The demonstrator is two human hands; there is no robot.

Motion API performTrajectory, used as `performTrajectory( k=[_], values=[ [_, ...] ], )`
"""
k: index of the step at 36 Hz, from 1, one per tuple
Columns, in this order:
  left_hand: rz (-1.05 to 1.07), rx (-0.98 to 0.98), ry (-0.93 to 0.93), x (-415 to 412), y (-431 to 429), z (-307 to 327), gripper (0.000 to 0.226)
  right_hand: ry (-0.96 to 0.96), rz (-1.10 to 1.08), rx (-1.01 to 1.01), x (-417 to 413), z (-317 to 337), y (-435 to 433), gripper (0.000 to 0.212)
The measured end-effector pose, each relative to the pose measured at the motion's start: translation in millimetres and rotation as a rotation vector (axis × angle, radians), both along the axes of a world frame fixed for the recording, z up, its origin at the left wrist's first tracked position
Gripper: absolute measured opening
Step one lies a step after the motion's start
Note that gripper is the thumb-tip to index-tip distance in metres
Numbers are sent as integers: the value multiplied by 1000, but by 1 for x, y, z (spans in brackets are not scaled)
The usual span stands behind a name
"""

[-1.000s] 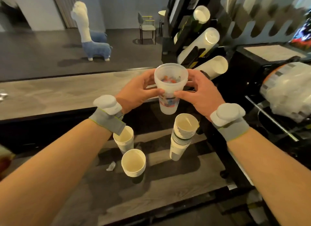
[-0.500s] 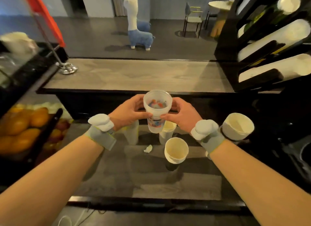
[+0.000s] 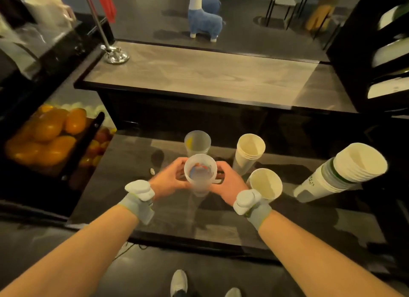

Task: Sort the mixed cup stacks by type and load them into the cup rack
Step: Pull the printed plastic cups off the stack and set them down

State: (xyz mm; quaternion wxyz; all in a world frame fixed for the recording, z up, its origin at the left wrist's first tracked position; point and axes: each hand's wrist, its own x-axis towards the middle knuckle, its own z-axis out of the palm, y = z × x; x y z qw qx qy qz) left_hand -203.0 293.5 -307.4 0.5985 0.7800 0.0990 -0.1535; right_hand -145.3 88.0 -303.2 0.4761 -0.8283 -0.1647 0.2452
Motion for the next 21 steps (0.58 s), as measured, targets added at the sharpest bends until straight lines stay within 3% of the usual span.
performTrajectory(
  k=[4, 9, 15, 21],
  values=[
    [-24, -11, 39, -7, 5, -26, 91, 53, -2, -44, -6, -28, 4, 62],
    [-11, -22, 65, -10, 7, -58, 87, 96, -10, -65, -8, -58, 13, 63],
    [19, -62, 82, -9, 10, -82, 112, 125, -59, -106, -10, -85, 23, 77],
    [-20, 22, 81, -6, 13, -75, 90, 108, -40, -176, -9, -85, 25, 75]
  ],
)
